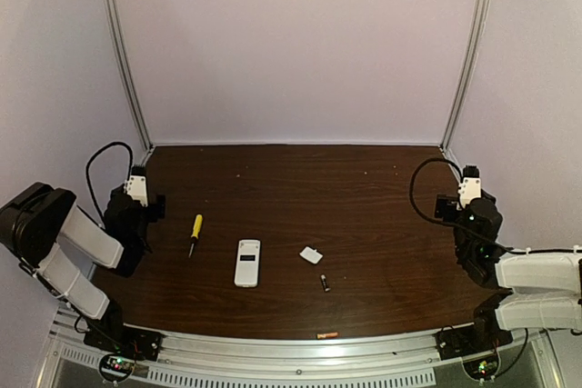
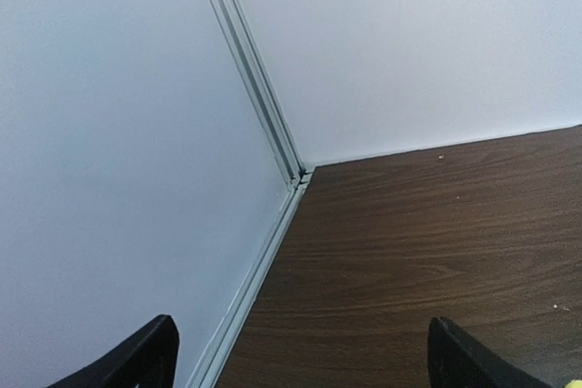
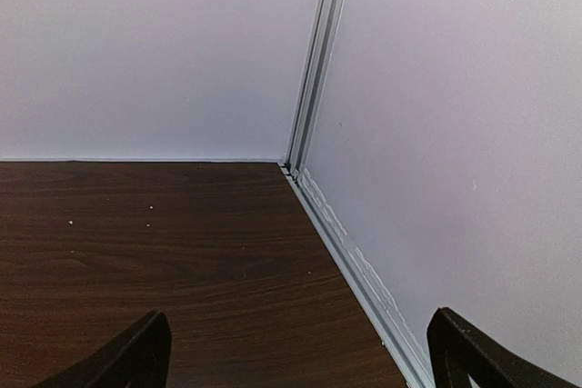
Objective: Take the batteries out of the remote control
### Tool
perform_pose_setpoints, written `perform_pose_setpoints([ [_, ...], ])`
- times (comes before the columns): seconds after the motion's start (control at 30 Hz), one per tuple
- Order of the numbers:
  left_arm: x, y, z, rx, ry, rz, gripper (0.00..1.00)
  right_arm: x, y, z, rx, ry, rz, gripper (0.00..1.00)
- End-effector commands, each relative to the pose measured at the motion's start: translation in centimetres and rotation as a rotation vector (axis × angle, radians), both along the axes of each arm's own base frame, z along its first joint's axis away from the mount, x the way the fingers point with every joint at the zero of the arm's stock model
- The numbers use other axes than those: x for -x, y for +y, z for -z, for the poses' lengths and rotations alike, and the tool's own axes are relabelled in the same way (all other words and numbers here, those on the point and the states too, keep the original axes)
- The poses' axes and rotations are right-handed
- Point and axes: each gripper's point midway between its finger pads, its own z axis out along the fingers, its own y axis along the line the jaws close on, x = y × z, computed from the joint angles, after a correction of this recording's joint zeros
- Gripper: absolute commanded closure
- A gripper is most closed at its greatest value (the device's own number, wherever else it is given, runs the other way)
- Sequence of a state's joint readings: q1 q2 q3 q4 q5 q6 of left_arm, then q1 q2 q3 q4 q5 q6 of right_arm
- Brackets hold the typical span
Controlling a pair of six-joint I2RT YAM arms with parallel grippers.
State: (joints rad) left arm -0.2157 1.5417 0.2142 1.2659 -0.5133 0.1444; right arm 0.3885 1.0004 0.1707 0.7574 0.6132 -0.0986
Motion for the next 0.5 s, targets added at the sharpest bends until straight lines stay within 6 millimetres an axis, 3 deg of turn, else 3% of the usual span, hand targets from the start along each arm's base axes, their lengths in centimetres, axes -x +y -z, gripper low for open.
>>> perform_pose_setpoints([
  [0.0, -0.7, -0.1, -2.1, 0.053, -0.091, 0.053, 0.03, -0.6, -0.1, -0.5, -0.050, -0.079, -0.045, 0.00],
  [0.3, -1.7, 0.3, -1.3, 0.110, -0.049, 0.121, 0.04, -2.5, -0.3, 0.6, -0.025, -0.095, -0.037, 0.00],
  [0.47, -1.9, 1.3, 0.1, 0.153, -0.019, 0.112, 0.04, -3.9, -0.4, 0.9, -0.017, -0.082, -0.049, 0.00],
])
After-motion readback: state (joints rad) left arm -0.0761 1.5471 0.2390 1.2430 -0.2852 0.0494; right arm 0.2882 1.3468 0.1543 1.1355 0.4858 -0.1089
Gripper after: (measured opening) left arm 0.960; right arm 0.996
